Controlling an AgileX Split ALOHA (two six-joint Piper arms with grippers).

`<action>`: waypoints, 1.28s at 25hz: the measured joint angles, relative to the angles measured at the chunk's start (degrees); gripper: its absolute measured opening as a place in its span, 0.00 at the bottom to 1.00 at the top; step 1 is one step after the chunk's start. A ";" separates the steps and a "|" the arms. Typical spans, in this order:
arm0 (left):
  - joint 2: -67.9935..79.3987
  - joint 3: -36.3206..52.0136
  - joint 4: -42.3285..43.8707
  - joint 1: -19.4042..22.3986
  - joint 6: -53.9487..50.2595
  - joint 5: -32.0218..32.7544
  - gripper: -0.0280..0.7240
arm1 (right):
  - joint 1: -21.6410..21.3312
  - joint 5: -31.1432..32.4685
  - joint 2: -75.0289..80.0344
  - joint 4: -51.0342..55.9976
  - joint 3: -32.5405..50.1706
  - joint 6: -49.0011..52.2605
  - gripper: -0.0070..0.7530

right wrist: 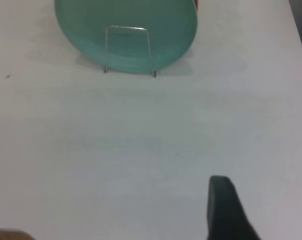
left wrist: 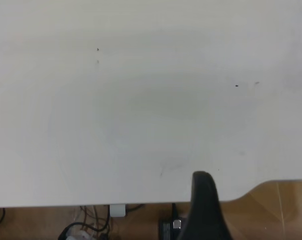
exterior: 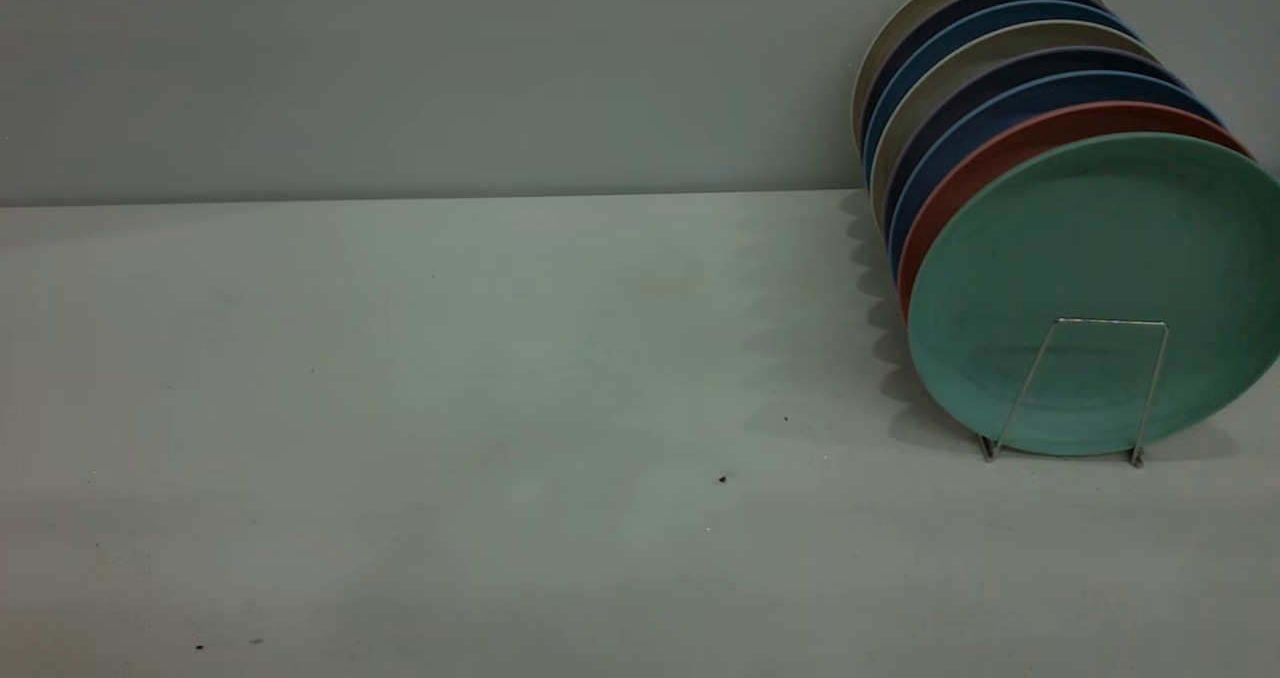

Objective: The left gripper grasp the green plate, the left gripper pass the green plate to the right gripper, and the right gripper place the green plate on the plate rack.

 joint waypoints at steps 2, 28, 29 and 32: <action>-0.35 0.00 0.00 0.00 0.00 0.05 0.80 | 0.00 0.06 -1.05 0.00 0.00 0.00 0.54; -10.68 0.00 0.14 -6.29 0.12 0.79 0.80 | 0.00 0.24 -3.04 -0.01 0.00 0.00 0.54; -10.68 0.00 0.14 -6.29 0.18 0.79 0.80 | 0.00 0.24 -3.04 -0.01 0.00 0.00 0.54; -10.68 0.00 0.14 -6.29 0.18 0.79 0.80 | 0.00 0.24 -3.04 -0.01 0.00 0.00 0.54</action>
